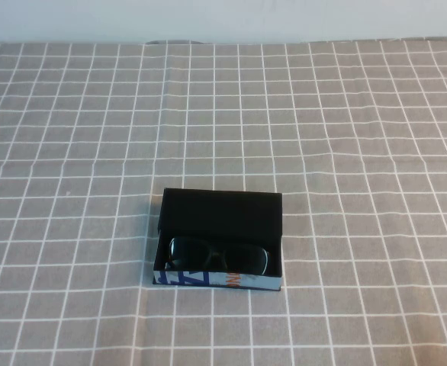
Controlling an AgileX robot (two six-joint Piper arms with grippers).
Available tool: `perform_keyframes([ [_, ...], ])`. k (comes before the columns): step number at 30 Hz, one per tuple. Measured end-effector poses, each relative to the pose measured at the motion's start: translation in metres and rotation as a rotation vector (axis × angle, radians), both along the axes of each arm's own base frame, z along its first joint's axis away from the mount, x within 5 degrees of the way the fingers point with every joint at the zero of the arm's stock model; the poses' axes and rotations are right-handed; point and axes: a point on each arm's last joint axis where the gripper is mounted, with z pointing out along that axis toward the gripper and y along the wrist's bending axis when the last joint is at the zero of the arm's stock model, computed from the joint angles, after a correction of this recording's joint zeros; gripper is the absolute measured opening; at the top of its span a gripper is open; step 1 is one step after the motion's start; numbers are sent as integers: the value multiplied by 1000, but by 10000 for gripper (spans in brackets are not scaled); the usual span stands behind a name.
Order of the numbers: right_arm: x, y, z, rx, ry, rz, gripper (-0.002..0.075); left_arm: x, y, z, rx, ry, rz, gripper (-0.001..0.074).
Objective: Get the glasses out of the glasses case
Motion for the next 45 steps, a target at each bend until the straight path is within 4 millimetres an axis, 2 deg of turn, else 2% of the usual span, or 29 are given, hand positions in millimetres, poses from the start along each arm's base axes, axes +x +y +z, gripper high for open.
perform_keyframes([
  [45,0,1,0,30,1,2,-18,0,0,0,0,0,0,-4],
])
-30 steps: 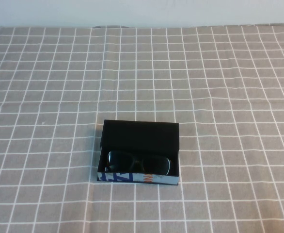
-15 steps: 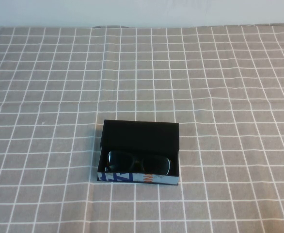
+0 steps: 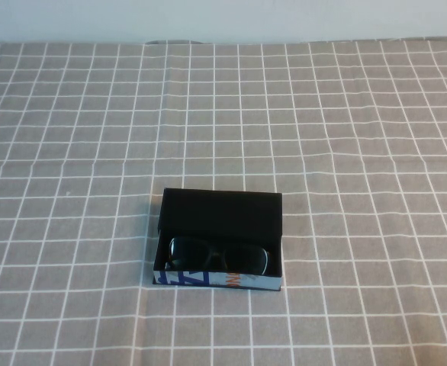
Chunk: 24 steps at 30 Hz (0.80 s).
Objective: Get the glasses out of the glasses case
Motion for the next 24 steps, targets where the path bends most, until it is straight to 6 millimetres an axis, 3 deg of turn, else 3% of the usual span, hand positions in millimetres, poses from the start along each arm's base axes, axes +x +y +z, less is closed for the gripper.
perform_keyframes([
  [9,0,4,4,186,-21,1,-18,0,0,0,0,0,0,-4],
  [16,3,-1,22,679,-149,-84,-18,0,0,0,0,0,0,-4],
  [24,3,-3,25,874,-161,-113,-18,0,0,0,0,0,0,-4],
])
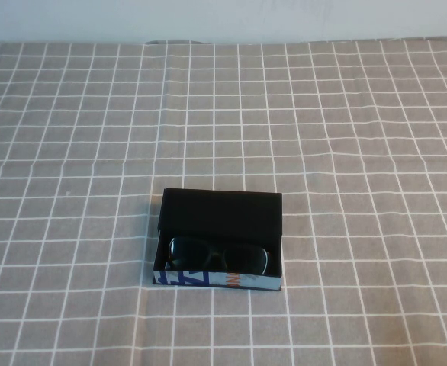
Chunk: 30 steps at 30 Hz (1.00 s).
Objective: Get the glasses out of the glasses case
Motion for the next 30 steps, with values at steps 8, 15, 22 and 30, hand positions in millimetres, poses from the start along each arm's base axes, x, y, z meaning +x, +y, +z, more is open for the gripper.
perform_keyframes([
  [8,14,28,44,-148,187,324,-18,0,0,0,0,0,0,-4],
  [15,66,44,62,-385,578,655,-18,0,0,0,0,0,0,-4],
  [22,132,58,74,-620,742,870,-18,0,0,0,0,0,0,-4],
  [30,181,142,83,-992,612,1186,-17,0,0,0,0,0,0,-4],
])
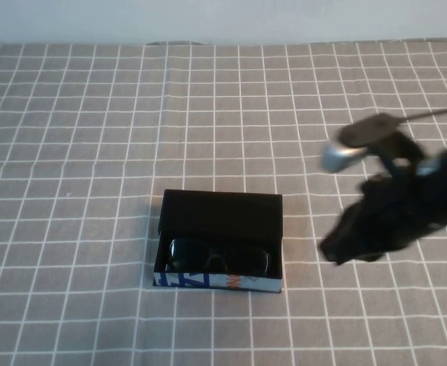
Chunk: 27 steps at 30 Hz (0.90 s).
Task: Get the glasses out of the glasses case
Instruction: Pick up the glasses from the glasses case
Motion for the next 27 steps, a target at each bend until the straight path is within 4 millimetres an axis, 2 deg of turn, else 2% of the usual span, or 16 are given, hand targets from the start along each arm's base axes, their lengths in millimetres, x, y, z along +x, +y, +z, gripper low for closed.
perform_keyframes([
  [6,21,67,-6,-58,-84,359,6,0,0,0,0,0,0,-4],
  [10,35,98,-22,-94,-105,523,125,0,0,0,0,0,0,-4],
  [14,53,114,-35,-138,-147,612,286,0,0,0,0,0,0,-4],
  [17,64,124,-43,-160,-181,673,356,0,0,0,0,0,0,-4],
  [21,76,134,-55,-185,-205,720,382,0,0,0,0,0,0,-4],
  [27,87,139,-62,-209,-251,751,386,0,0,0,0,0,0,-4],
])
